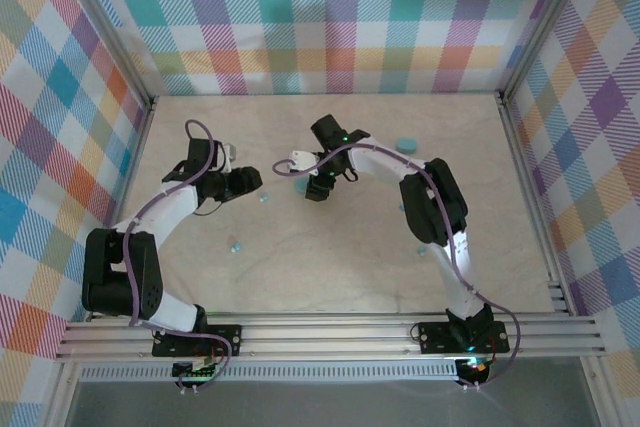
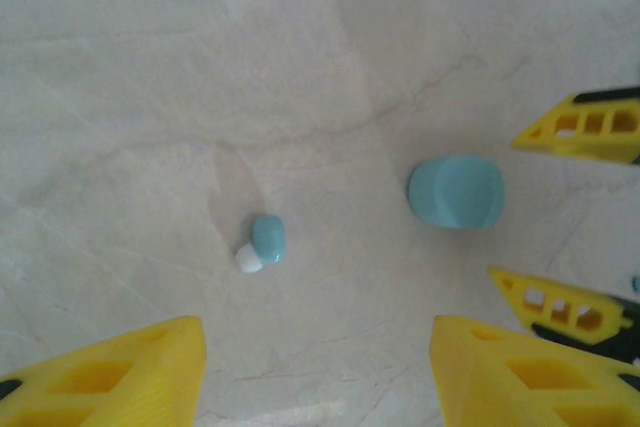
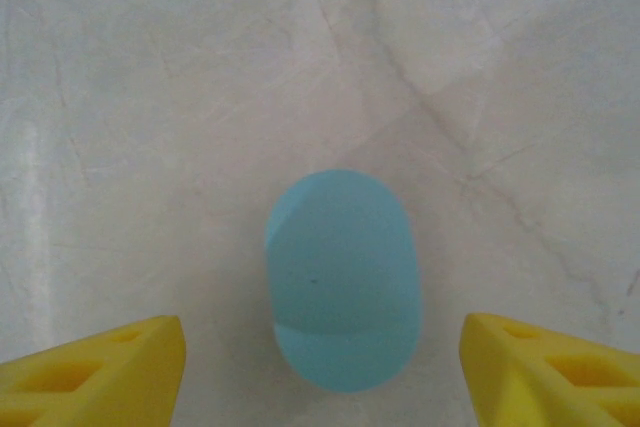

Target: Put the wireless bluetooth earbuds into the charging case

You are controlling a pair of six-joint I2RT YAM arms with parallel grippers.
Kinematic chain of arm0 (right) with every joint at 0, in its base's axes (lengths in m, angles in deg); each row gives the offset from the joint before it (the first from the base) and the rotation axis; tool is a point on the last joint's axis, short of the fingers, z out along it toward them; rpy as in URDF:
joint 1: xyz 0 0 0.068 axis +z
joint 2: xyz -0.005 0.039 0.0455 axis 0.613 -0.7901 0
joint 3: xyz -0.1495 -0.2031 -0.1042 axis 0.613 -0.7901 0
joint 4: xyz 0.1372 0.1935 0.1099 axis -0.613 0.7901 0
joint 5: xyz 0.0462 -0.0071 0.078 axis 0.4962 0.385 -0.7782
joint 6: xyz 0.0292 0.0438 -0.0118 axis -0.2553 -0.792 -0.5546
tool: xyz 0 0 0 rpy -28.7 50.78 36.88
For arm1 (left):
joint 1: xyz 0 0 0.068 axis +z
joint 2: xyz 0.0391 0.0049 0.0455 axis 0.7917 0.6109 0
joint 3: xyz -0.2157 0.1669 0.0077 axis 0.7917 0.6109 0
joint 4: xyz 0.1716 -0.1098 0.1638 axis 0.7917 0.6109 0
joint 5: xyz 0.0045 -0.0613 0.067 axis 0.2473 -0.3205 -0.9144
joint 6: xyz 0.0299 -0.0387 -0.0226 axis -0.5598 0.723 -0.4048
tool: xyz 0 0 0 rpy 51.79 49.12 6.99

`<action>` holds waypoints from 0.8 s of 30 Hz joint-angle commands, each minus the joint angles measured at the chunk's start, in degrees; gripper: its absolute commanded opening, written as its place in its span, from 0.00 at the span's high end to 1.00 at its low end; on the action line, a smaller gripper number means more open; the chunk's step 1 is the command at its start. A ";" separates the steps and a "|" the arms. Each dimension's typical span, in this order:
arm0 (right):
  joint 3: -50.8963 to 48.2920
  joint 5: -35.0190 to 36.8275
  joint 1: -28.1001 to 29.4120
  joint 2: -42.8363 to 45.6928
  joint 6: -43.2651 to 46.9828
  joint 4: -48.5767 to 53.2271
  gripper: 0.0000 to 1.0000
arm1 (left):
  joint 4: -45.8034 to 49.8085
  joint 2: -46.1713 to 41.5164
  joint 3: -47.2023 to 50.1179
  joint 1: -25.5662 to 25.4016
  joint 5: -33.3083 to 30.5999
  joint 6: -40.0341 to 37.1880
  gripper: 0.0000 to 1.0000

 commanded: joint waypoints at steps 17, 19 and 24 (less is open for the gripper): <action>10.71 -1.04 -0.15 -9.00 3.43 7.75 0.30 | -3.66 1.76 0.14 0.51 1.55 -1.38 0.40; 10.74 -0.96 -0.15 -9.29 3.35 7.54 0.31 | -3.61 1.60 0.16 0.64 1.24 -1.39 0.40; 10.53 -2.06 -0.15 -9.42 2.54 7.86 0.37 | -3.05 1.08 -0.04 0.98 1.42 -1.70 0.40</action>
